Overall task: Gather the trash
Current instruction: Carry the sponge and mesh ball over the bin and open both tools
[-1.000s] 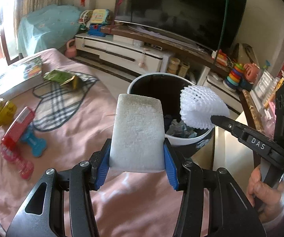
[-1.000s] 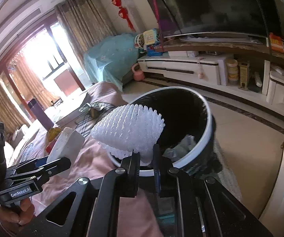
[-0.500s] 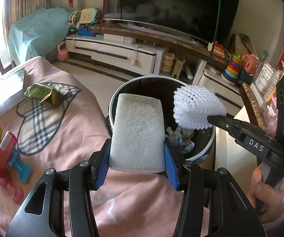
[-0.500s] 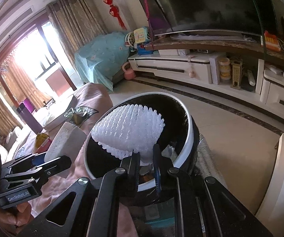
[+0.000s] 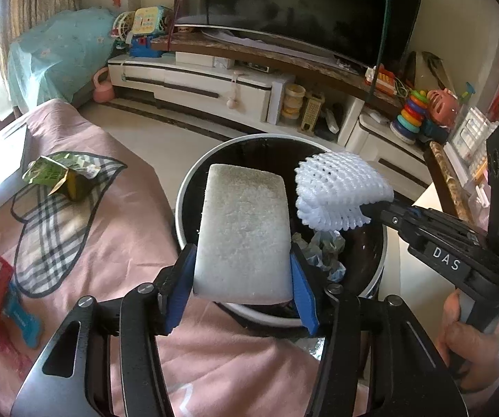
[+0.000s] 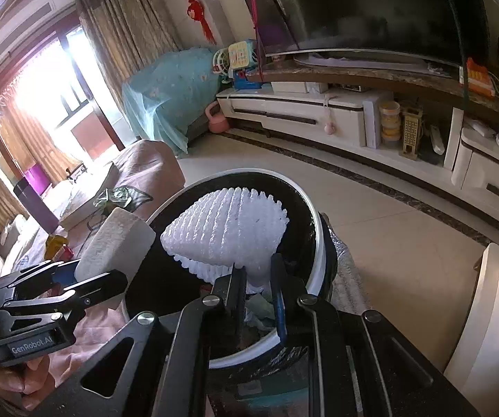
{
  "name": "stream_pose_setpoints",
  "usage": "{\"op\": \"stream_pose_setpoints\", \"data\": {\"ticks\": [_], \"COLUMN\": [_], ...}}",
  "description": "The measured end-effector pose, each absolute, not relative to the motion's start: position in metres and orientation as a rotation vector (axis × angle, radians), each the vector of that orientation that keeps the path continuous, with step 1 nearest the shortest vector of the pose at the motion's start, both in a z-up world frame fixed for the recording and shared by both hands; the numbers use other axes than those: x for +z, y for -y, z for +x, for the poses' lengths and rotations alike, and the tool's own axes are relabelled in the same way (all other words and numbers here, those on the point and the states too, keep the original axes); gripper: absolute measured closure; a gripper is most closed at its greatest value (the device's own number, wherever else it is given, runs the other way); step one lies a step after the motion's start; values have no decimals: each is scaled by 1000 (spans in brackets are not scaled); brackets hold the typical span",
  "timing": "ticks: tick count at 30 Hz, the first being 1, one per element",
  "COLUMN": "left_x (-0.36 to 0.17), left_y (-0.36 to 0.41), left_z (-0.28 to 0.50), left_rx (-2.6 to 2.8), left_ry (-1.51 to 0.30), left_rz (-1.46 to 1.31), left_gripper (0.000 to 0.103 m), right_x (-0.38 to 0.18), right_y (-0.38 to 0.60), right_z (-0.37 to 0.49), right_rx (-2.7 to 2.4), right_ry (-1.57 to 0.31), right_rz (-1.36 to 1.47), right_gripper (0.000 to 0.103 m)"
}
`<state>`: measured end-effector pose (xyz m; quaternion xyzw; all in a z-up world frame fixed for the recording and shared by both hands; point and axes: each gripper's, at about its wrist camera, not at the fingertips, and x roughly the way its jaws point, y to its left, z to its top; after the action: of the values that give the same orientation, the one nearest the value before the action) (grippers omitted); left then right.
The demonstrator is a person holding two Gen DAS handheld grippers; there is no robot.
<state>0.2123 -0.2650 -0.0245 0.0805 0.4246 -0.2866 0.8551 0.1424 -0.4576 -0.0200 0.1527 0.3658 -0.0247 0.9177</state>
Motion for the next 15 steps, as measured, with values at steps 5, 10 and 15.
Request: {"op": "stream_pose_setpoints", "data": {"ticks": [5,10,15], "left_x": [-25,-24,-27], "left_y": [263,245,214], "left_z": [213,211,201], "left_rx": [-587,-568,-532], "left_ry": [-900,-899,-901], "left_rz": [161,121,71], "left_gripper": [28,28,27], "right_x": [-22,-19,-11], "right_y": [461,461,451], "right_z": [143,137,126], "right_rx": [-48,-41,-16], "right_ry": [-760,-742,-703], "right_rz": [337,358,380], "right_gripper": [62,51,36]}}
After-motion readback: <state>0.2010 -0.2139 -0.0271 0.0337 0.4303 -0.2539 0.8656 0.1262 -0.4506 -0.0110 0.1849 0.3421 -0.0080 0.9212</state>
